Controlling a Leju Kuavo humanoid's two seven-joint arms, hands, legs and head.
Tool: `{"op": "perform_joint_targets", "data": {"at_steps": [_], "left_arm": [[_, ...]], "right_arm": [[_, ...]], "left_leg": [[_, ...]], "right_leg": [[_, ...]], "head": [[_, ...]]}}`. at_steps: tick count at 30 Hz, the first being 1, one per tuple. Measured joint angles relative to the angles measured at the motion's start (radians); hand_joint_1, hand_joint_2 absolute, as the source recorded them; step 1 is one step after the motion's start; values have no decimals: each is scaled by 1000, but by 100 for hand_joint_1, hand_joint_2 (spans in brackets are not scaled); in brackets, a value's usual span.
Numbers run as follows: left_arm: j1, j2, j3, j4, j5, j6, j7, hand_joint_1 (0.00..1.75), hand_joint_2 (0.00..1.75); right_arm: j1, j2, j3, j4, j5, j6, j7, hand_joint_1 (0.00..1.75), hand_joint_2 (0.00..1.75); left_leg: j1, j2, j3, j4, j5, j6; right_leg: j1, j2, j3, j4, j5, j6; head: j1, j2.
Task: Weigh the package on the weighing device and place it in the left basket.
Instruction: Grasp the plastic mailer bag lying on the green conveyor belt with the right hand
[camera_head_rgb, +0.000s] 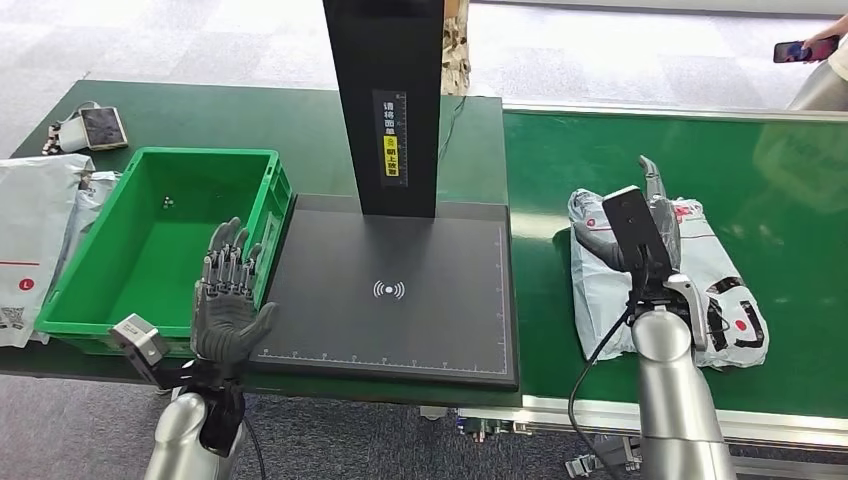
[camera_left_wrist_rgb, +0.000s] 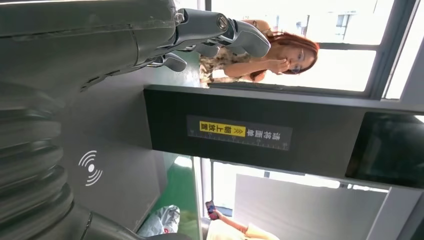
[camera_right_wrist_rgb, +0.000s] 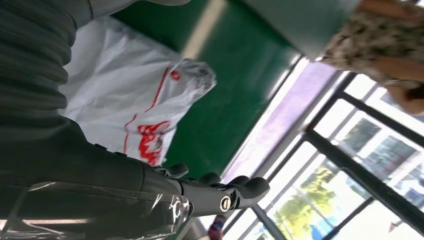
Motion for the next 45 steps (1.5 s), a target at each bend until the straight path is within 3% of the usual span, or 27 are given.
{"op": "perform_joint_targets", "data": {"at_steps": [5, 9, 19, 24, 30, 40, 44, 45], "left_arm": [[31, 7, 4, -29, 21, 19, 6, 0, 175], [52, 16, 5, -47, 30, 27, 9, 0, 175], [76, 25, 5, -82, 31, 33, 25, 0, 175], [71, 25, 4, -82, 30, 34, 36, 0, 175], [66, 27, 2, -81, 26, 40, 37, 0, 175], [63, 28, 2, -81, 20, 35, 51, 0, 175], [64, 28, 2, -81, 19, 35, 54, 0, 175], [64, 28, 3, -81, 19, 35, 54, 0, 175]], "right_arm": [[-144, -102, 0, 310, 101, -3, 58, 0, 175], [-175, -155, 1, 439, 89, -5, 42, 0, 175], [-143, -232, 14, 503, 79, 54, 104, 0, 175], [-134, -271, 57, 533, 134, 157, 180, 0, 175], [-119, -313, 134, 583, 149, 291, 145, 0, 175], [-99, -343, 211, 592, 149, 360, 136, 0, 175], [-73, -353, 229, 569, 143, 372, 133, 175, 175], [-68, -356, 233, 561, 141, 375, 133, 175, 175]], "left_leg": [[-1, -2, -1, 1, 0, 1], [-1, -2, -1, 1, 0, 0], [-1, -2, -2, 0, -1, 1], [-1, -2, -2, 1, -1, 1], [-1, -2, -2, 1, -1, 1], [-1, -2, -1, 1, -1, 1], [-1, -2, -2, 1, -1, 1], [-1, -2, -2, 1, -1, 1]], "right_leg": [[-1, -2, 0, 0, 0, 1], [0, -2, -1, 0, -1, 1], [0, -2, -2, 0, -1, 1], [0, -2, -2, 0, -1, 1], [-1, -1, -2, 0, -1, 1], [0, -1, -2, 0, -1, 1], [0, -1, -1, 0, -1, 1], [-1, -1, -1, 0, -1, 1]], "head": [[0, 0], [0, 0], [0, 0], [0, 0], [0, 0], [0, 0], [0, 0], [0, 0]]}}
